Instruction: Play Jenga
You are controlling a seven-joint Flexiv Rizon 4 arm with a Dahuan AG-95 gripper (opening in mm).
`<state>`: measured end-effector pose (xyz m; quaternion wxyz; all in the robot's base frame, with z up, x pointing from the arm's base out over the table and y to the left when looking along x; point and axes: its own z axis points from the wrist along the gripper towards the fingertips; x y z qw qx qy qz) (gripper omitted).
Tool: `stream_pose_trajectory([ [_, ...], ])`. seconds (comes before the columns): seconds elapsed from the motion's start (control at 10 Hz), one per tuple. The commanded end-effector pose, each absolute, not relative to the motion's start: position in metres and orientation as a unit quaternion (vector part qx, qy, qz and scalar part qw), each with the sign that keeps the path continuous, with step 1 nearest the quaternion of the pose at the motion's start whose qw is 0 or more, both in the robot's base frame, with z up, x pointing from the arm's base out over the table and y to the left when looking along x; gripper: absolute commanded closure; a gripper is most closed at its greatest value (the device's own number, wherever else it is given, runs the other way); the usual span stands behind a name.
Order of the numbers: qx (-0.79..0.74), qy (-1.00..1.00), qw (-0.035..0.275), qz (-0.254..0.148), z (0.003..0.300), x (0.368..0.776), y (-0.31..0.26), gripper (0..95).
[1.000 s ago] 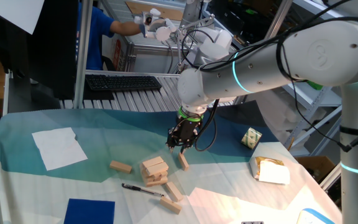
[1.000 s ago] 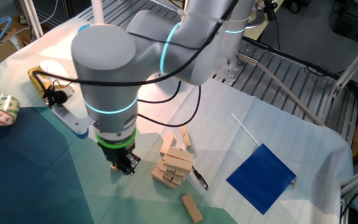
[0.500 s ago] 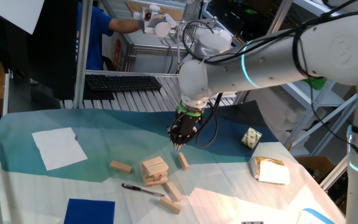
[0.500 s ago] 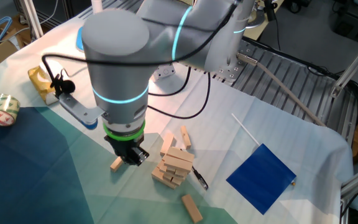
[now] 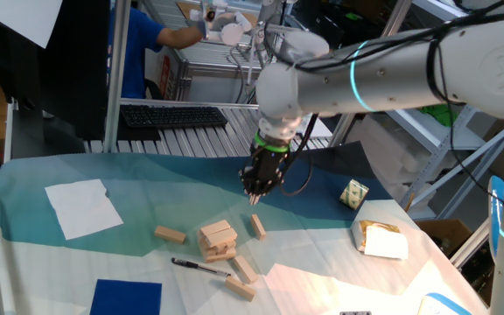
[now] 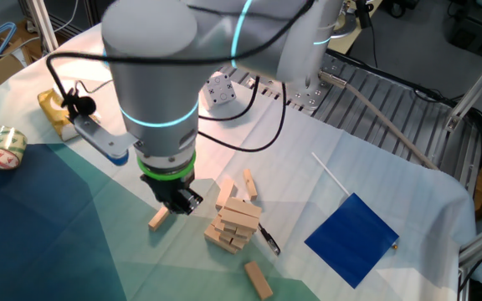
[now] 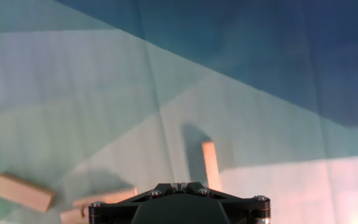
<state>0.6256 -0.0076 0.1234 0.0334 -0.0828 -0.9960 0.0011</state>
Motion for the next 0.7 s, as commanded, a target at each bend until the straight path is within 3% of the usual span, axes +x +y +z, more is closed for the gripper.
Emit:
stream_pose_trajectory([
  [0.1, -0.117, -0.992, 0.055, 0.008, 0.1422, 0.62, -0.0073, 95.0],
  [0.3, -0.111, -0.99, 0.068, 0.051, 0.1422, 0.6175, -0.0055, 95.0],
  [0.7, -0.157, -0.984, 0.068, 0.058, 0.142, 0.6173, -0.0053, 95.0],
])
